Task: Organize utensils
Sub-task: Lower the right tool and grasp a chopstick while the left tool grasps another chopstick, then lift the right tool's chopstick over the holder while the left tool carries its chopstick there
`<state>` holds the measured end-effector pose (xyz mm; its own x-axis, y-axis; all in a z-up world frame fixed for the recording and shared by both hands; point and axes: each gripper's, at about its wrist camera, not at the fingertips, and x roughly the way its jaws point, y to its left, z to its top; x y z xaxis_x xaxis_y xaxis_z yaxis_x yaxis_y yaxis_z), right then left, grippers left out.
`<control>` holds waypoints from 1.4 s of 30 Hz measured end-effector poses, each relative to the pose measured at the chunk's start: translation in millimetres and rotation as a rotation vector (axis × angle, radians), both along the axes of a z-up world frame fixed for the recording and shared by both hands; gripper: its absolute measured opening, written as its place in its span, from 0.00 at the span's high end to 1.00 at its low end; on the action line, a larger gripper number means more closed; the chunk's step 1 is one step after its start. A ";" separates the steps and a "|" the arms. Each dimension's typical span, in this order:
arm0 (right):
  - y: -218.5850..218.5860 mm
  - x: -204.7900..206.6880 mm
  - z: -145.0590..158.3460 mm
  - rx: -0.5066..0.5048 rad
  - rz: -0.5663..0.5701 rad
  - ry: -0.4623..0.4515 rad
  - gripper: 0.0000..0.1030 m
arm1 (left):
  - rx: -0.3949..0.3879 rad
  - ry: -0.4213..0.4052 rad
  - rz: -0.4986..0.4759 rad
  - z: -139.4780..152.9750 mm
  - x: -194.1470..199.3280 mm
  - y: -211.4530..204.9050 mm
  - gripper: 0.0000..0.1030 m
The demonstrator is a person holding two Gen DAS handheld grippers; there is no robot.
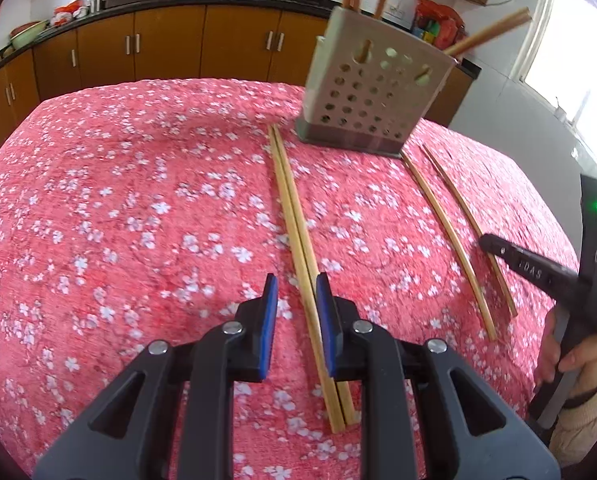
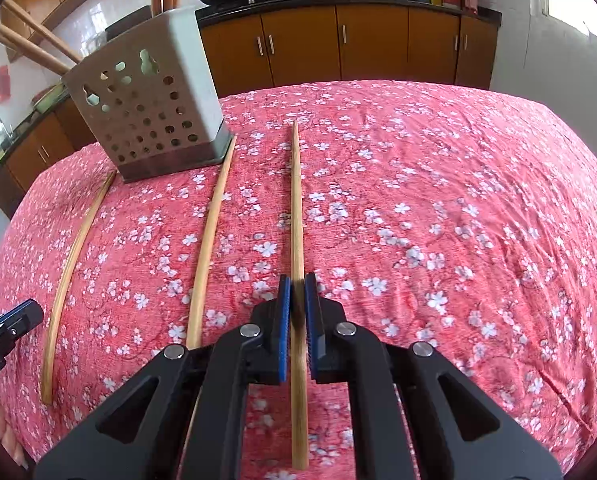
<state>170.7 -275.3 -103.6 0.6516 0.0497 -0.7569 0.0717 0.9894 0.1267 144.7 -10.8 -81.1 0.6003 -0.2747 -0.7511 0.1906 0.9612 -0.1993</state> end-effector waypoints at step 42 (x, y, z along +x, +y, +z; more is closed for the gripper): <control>-8.0 20.9 1.2 -0.047 -0.018 -0.008 0.92 | 0.092 -0.003 0.208 -8.7 53.4 55.8 0.91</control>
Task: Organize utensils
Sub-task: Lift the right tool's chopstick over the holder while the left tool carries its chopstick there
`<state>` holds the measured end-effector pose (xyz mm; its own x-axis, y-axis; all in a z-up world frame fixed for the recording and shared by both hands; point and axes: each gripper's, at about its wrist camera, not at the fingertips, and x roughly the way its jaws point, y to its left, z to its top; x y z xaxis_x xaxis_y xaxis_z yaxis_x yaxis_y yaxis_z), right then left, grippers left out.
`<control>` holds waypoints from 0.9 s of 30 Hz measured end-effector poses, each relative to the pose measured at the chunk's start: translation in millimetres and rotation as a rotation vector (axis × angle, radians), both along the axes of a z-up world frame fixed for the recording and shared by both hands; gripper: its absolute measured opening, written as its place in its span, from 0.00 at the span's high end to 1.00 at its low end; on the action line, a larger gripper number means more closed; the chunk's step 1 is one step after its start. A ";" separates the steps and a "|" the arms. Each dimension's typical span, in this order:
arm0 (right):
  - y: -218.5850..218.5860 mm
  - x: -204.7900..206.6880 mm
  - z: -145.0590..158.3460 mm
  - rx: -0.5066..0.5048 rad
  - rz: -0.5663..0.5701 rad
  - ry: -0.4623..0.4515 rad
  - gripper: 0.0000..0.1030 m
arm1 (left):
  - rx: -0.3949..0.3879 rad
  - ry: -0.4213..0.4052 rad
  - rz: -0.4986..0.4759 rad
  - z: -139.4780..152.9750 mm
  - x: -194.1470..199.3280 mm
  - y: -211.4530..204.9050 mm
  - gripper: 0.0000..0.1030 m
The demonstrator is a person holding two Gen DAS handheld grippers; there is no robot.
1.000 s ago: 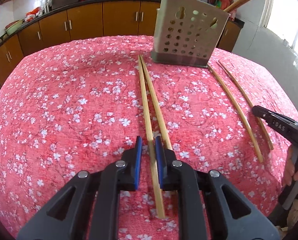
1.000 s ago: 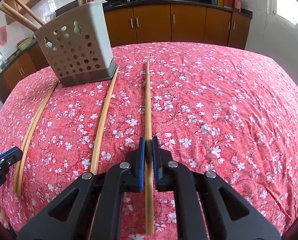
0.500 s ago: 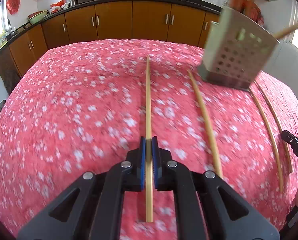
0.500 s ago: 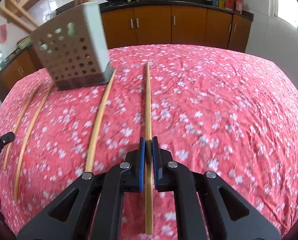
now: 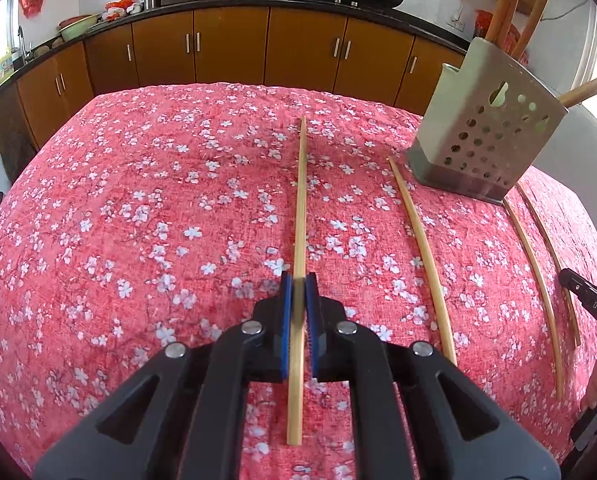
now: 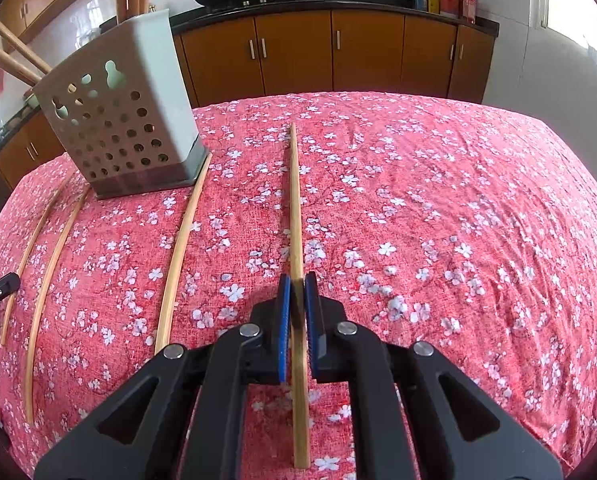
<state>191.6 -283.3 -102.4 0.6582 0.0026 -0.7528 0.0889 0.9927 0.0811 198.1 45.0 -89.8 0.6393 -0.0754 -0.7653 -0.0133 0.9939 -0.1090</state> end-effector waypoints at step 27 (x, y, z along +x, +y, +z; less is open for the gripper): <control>-4.5 -1.7 0.4 0.025 0.000 -0.002 0.91 | -0.011 -0.004 0.004 -1.1 -3.1 -0.4 0.91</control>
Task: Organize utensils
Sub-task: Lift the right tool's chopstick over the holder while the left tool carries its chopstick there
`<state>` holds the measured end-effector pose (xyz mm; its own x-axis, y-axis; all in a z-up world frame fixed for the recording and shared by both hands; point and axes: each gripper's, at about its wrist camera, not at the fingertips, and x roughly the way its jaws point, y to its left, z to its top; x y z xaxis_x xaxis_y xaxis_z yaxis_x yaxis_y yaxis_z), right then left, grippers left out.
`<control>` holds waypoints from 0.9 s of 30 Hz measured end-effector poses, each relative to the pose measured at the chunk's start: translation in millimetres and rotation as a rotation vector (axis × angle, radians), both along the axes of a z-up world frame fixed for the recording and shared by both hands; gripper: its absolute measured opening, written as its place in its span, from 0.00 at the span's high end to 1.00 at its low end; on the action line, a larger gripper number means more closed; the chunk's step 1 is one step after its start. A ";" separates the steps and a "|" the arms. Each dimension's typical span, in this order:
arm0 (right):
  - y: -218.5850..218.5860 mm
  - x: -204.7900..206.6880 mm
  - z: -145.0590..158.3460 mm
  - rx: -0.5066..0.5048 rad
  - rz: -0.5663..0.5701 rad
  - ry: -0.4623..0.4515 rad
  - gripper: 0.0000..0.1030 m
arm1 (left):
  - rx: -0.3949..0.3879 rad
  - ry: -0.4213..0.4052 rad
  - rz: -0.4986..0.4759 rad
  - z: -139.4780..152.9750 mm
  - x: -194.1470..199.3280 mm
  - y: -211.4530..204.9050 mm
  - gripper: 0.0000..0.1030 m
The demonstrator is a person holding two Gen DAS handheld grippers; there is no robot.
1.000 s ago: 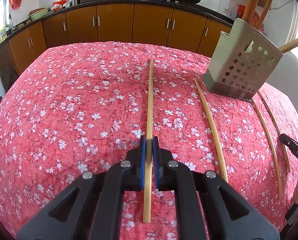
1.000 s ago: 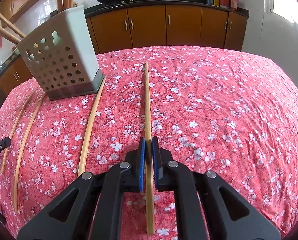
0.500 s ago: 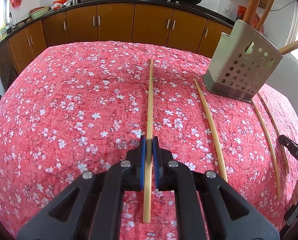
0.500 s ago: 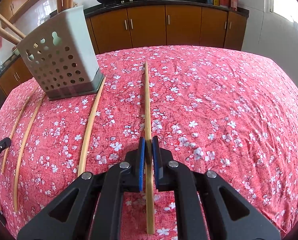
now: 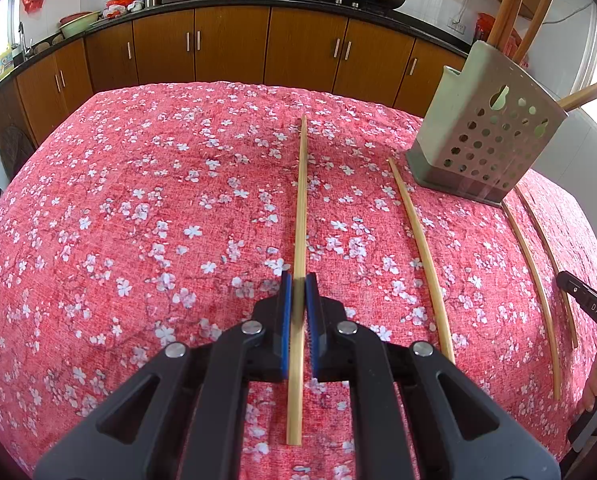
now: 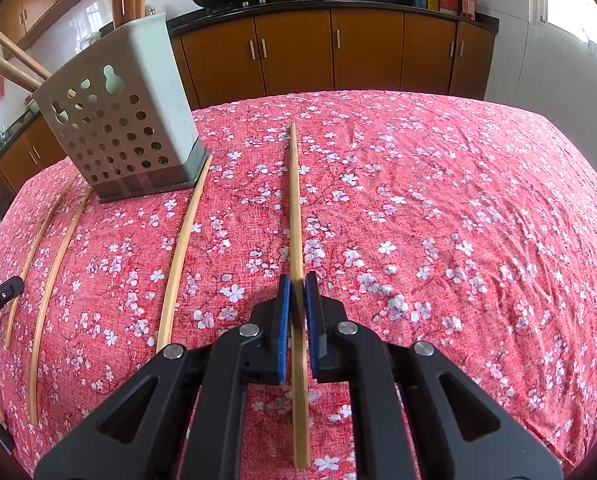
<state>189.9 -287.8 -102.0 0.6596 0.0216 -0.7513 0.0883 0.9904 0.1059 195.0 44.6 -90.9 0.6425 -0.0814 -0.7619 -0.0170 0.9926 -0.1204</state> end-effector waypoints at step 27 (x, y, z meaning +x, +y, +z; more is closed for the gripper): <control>-12.0 -51.7 42.8 0.024 -0.024 -0.157 0.92 | 0.011 -0.084 -0.046 38.0 -36.9 -4.6 0.93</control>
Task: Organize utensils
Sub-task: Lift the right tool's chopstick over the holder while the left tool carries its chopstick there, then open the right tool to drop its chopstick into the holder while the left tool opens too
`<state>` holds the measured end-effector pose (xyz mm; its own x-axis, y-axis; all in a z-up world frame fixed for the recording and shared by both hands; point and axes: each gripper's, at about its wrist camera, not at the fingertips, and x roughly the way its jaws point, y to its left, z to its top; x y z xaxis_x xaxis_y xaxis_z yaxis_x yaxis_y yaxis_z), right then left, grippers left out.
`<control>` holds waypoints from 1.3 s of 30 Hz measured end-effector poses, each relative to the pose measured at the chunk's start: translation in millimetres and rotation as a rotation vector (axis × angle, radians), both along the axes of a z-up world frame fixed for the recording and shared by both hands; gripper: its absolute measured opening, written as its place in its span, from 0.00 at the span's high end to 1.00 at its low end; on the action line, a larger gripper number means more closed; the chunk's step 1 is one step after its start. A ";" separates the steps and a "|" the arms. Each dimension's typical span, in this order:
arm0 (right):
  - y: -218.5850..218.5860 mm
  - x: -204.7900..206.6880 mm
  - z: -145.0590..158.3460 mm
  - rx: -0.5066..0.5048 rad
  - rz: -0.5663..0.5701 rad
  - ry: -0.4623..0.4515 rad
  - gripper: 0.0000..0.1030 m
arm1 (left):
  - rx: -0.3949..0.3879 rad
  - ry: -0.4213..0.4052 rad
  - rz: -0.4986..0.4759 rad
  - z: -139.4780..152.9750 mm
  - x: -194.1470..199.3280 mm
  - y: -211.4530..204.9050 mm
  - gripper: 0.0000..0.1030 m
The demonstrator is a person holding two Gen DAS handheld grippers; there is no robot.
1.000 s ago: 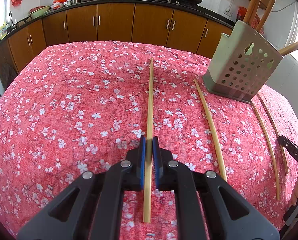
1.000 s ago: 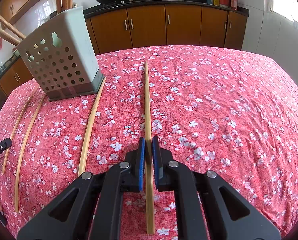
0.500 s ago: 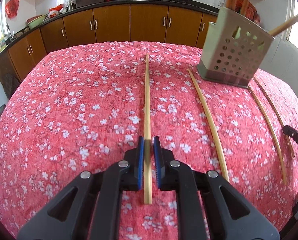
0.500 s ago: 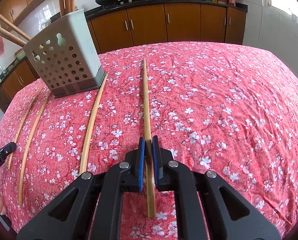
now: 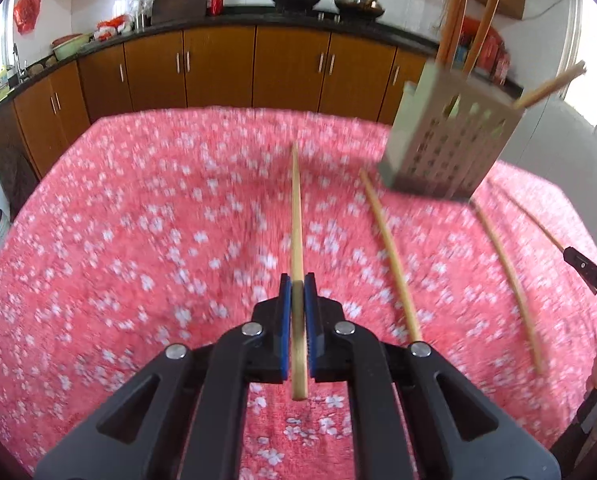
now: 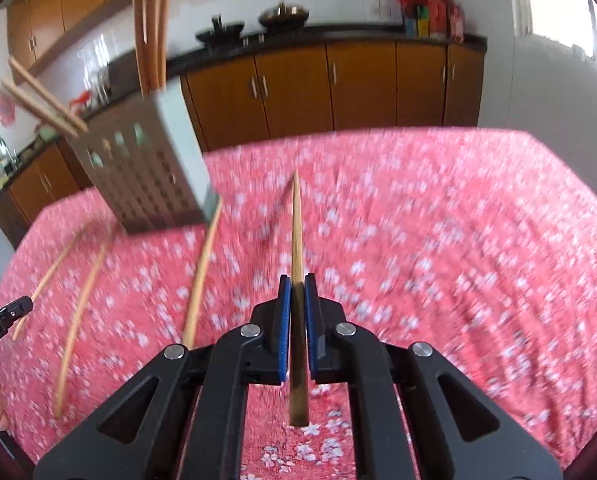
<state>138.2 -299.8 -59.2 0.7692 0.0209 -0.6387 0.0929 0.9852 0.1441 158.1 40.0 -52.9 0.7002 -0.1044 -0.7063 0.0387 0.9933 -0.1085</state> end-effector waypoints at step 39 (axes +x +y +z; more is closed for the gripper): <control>25.5 -18.2 170.9 0.167 0.124 -0.534 0.92 | -0.141 -0.483 -0.084 187.6 -19.0 -44.0 0.93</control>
<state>120.0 -274.3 111.8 0.9698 0.1985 -0.1420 -0.1502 0.9441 0.2935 139.1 -4.0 134.7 0.9282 -0.2459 -0.2793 0.1971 0.9615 -0.1916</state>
